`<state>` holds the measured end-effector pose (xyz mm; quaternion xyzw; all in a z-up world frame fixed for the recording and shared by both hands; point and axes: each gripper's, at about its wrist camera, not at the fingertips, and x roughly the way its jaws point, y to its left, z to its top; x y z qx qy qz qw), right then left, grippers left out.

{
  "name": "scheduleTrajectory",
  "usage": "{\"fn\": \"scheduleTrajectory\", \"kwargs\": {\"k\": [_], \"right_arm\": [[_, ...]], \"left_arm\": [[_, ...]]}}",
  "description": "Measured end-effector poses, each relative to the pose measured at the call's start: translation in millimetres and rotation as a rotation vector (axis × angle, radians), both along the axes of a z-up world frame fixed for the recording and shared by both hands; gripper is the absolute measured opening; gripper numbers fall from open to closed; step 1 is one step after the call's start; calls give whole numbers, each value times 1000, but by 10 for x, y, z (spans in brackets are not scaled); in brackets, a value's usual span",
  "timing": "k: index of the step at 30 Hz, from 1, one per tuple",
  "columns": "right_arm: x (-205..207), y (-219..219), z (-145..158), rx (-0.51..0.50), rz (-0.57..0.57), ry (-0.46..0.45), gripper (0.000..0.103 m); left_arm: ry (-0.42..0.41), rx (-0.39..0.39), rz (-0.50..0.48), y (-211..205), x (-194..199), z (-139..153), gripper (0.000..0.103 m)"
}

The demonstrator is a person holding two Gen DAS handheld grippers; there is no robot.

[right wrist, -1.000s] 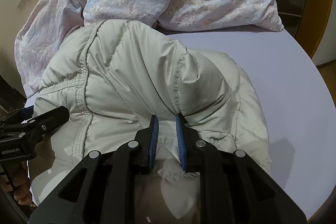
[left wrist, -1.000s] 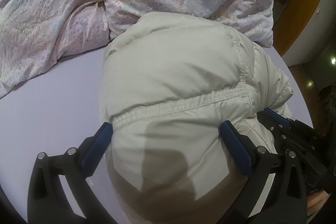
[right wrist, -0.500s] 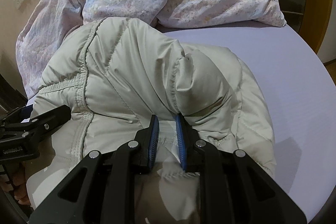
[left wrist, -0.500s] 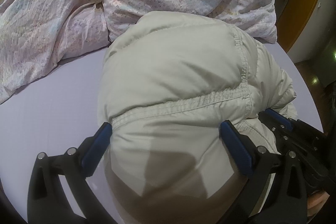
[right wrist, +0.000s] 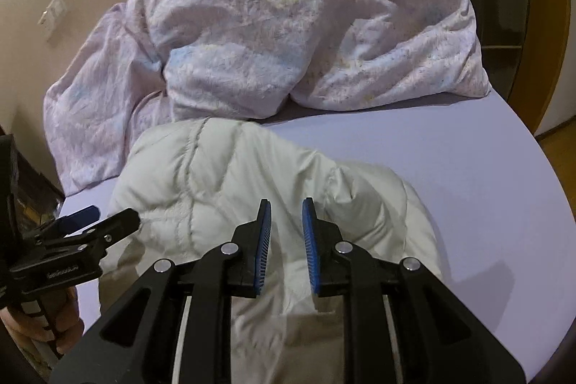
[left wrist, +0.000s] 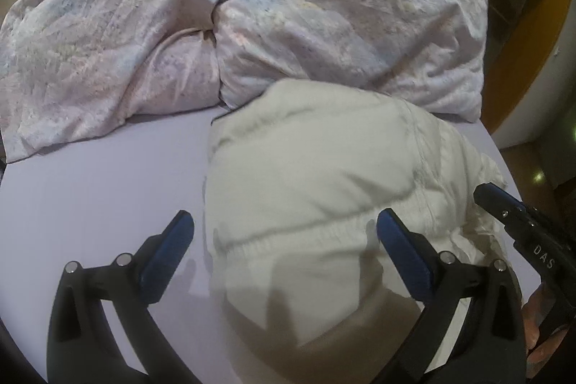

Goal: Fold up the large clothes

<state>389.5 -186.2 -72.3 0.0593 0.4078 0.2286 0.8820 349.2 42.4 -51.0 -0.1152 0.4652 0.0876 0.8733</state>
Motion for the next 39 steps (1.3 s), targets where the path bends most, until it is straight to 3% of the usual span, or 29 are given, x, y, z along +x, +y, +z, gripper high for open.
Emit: {"fn": "scheduleTrajectory", "kwargs": {"k": [6, 11, 21, 39], "right_arm": [[174, 7, -280, -69, -24, 48, 18], [164, -39, -397, -64, -26, 59, 18], [163, -82, -544, -34, -13, 20, 18], [117, -34, -603, -48, -11, -66, 18]], "left_arm": [[26, 41, -33, -98, 140, -99, 101], [26, 30, -36, -172, 184, -188, 101], [12, 97, -35, -283, 245, -284, 101], [-69, 125, -2, -299, 190, -378, 101]]}}
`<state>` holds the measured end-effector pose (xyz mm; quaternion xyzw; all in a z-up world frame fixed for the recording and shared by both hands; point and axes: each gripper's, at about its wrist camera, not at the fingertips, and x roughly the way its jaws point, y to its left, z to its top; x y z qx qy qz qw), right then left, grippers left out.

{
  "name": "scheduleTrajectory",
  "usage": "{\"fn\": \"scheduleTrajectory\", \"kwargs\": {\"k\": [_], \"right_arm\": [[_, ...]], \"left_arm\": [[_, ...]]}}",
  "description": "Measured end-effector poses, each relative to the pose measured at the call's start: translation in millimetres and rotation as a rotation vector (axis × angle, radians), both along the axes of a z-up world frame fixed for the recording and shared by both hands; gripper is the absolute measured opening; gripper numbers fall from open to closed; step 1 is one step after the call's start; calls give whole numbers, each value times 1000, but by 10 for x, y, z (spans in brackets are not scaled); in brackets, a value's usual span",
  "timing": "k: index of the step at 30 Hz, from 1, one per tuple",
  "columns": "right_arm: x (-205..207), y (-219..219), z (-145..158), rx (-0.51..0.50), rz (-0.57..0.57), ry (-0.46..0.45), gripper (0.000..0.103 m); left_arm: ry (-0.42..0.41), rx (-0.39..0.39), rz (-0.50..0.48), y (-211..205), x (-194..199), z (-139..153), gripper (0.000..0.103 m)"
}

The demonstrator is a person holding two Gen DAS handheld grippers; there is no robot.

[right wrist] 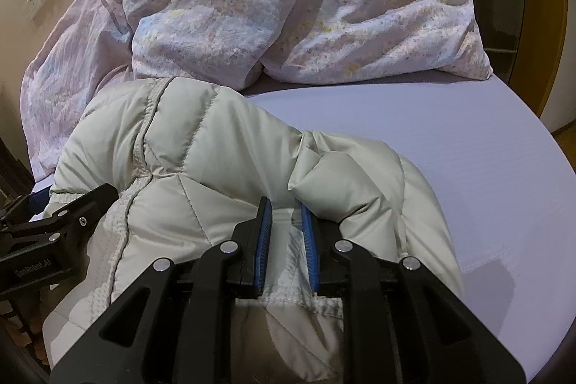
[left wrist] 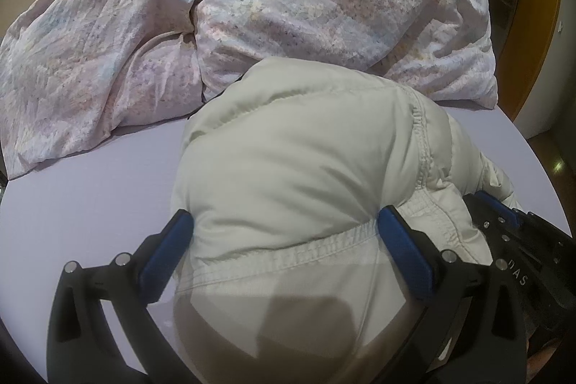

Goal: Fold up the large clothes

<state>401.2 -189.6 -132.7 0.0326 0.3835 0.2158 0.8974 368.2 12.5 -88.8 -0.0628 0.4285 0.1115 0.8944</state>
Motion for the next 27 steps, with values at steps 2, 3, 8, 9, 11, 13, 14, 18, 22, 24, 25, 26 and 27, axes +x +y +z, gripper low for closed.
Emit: {"fn": "scheduleTrajectory", "kwargs": {"k": [2, 3, 8, 9, 11, 13, 14, 18, 22, 24, 25, 26, 27], "right_arm": [[-12, 1, -3, -4, -2, -11, 18], [-13, 6, -5, -5, -2, -18, 18], [-38, 5, -13, -9, -8, -41, 18], [-47, 4, -17, -9, -9, -45, 18], [-53, 6, -24, -9, -11, -55, 18], [-67, 6, -30, -8, -13, -65, 18], [-72, 6, -32, -7, -14, -71, 18], [-83, 8, -44, -9, -18, -88, 18], [-78, 17, -48, -15, -19, -88, 18], [-65, 30, -29, -31, -15, -78, 18], [-61, 36, -11, -40, -12, -68, 18], [-51, 39, 18, -49, -5, -53, 19], [-41, 28, 61, -53, 3, -29, 20]], "left_arm": [[-6, 1, 1, 0, -8, -5, 101], [-10, 2, 2, -1, -11, -9, 101], [-23, 3, 5, 0, -23, -22, 101], [-26, 3, 5, 0, -26, -24, 101], [-32, 3, 8, -3, -33, -28, 101], [-40, 4, 9, -5, -39, -33, 101], [-44, 5, 10, -6, -42, -36, 101], [-58, 7, 15, -9, -46, -54, 101], [-55, 17, 16, -11, -37, -75, 101], [-46, 21, 15, -11, -23, -73, 101], [-39, 22, 13, -7, -17, -68, 101], [-31, 23, 11, -5, -13, -58, 101], [-16, 20, 9, 8, -11, -28, 101]]}}
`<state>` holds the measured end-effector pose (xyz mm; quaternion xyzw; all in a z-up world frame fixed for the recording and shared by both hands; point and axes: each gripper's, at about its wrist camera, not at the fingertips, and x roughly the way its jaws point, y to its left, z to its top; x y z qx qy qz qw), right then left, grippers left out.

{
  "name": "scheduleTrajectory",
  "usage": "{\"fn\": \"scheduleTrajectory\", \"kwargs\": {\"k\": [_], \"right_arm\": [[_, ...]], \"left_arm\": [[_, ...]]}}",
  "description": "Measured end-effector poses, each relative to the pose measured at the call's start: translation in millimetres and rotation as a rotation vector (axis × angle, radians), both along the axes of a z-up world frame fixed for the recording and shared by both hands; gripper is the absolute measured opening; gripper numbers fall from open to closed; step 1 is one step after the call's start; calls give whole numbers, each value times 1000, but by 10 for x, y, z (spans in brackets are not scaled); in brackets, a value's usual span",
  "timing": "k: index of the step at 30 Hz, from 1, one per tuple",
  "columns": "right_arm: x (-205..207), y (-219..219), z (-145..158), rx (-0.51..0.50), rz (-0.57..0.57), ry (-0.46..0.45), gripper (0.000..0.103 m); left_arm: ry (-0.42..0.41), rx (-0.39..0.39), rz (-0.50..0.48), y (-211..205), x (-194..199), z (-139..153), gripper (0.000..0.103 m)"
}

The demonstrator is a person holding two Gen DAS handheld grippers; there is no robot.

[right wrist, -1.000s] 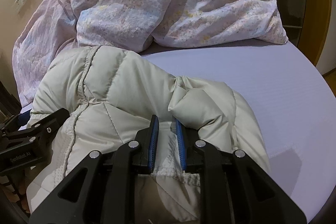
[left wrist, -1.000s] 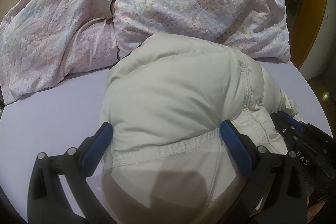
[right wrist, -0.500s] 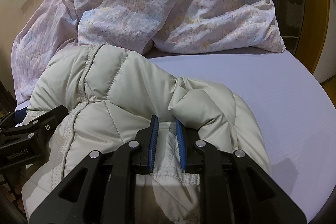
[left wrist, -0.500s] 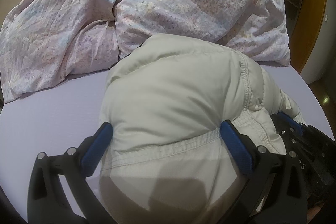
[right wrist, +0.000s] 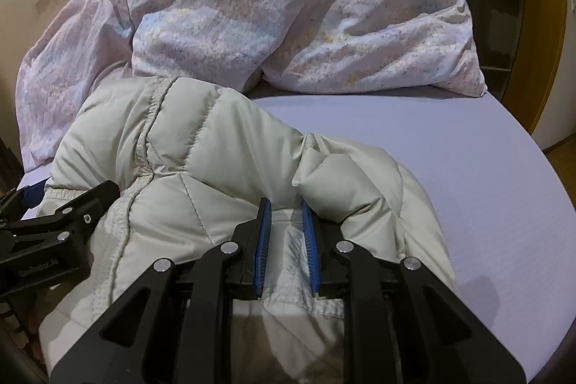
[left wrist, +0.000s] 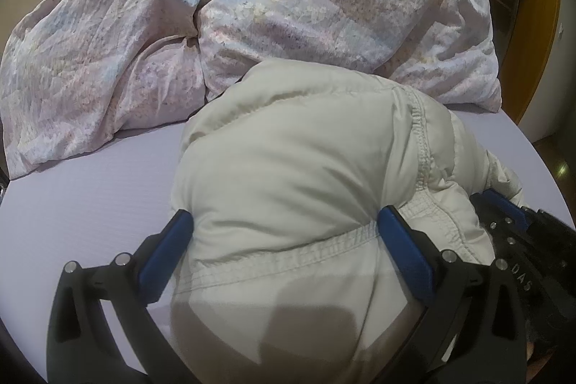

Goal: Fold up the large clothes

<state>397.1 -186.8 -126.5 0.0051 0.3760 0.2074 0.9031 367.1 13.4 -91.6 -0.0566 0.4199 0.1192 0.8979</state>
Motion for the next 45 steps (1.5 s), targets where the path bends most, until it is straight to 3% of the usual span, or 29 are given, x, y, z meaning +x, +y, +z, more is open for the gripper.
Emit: {"fn": "scheduleTrajectory", "kwargs": {"k": [3, 5, 7, 9, 14, 17, 24, 40, 45], "right_arm": [[-4, -108, 175, 30, -1, 51, 24], [-51, -167, 289, 48, -13, 28, 31], [-85, -187, 387, 64, -20, 12, 49], [-99, -143, 422, 55, -13, 9, 59], [-92, -147, 217, 1, -38, 45, 59], [-116, -109, 121, -51, -14, 20, 59], [-51, -119, -1, -44, -6, 16, 58], [-169, -171, 92, -42, -15, 25, 58], [-122, -187, -26, -36, 11, 20, 59]], "left_arm": [[28, -26, 9, 49, -49, 128, 101], [16, -34, 23, 91, -128, 220, 101], [5, -37, 30, 144, -186, 286, 101], [10, -46, 37, 183, -196, 298, 101], [39, -42, 17, 132, -161, 208, 101], [44, -53, 7, 102, -129, 120, 101], [43, -17, 13, 41, -62, 16, 101], [49, 19, 5, 27, -60, -10, 101], [51, 31, 6, 11, -58, -8, 101]]}}
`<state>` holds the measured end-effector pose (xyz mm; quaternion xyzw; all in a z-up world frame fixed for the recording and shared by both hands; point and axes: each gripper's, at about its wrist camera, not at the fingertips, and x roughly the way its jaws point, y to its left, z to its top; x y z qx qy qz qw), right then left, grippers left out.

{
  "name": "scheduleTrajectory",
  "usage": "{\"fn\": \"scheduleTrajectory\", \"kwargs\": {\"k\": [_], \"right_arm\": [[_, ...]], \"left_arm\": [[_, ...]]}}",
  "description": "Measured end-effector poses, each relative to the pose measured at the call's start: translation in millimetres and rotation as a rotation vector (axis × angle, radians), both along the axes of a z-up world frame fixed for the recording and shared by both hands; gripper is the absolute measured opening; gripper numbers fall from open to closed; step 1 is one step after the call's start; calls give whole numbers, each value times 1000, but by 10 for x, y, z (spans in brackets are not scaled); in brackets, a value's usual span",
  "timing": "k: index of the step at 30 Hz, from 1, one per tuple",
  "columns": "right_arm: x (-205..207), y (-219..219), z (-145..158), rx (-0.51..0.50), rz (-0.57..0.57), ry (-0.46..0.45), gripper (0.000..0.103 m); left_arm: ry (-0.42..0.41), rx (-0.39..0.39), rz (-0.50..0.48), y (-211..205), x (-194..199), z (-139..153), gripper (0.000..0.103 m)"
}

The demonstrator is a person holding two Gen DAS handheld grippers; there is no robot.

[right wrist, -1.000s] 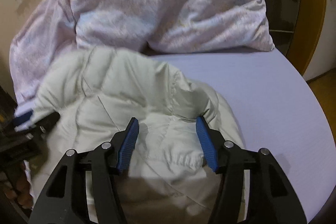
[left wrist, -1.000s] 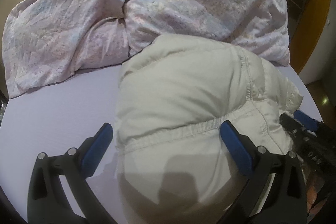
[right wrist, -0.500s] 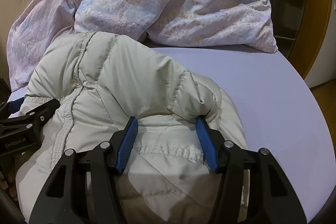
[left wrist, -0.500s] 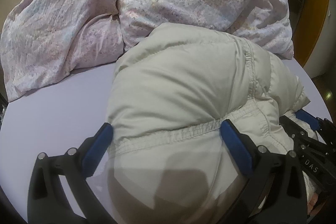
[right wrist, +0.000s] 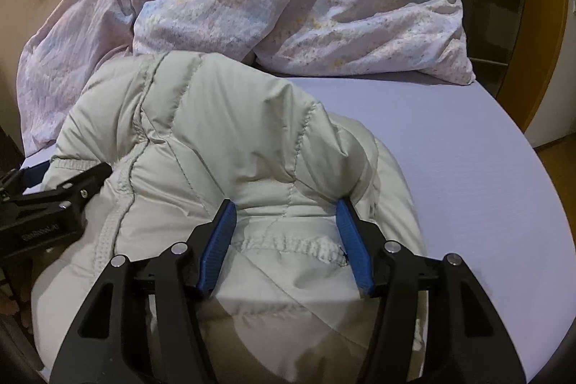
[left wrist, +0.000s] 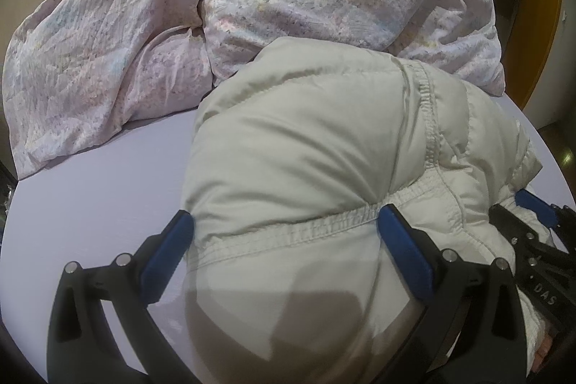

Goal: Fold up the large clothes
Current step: 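Open the right gripper and release the jacket edge, then move the open right gripper along the side of the folded jacket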

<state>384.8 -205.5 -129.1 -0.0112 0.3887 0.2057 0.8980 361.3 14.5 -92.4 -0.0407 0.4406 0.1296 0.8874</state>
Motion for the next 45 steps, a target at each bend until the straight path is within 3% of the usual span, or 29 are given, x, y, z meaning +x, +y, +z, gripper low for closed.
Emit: {"fn": "scheduleTrajectory", "kwargs": {"k": [7, 14, 18, 23, 27, 36, 39, 45], "right_arm": [[-101, -57, 153, 26, -24, 21, 58], [42, -32, -23, 11, 27, 63, 59], [4, -114, 178, 8, 34, 89, 59], [6, -471, 379, 100, -18, 96, 62], [131, -734, 329, 151, -65, 189, 70], [352, -892, 61, 289, -29, 440, 90], [437, -899, -64, 359, -29, 544, 94], [504, -798, -189, 404, -3, 633, 100]], "left_arm": [[-4, -5, 0, 11, -9, -4, 101], [12, -5, 3, -15, 20, -6, 101], [23, -82, 1, 114, -59, 116, 101], [-6, -143, 4, 366, -310, 313, 101], [12, -199, -3, 552, -426, 335, 101], [46, -309, -15, 658, -498, 252, 101], [53, -311, -31, 611, -480, 234, 101], [61, -298, -61, 534, -443, 237, 101]]}}
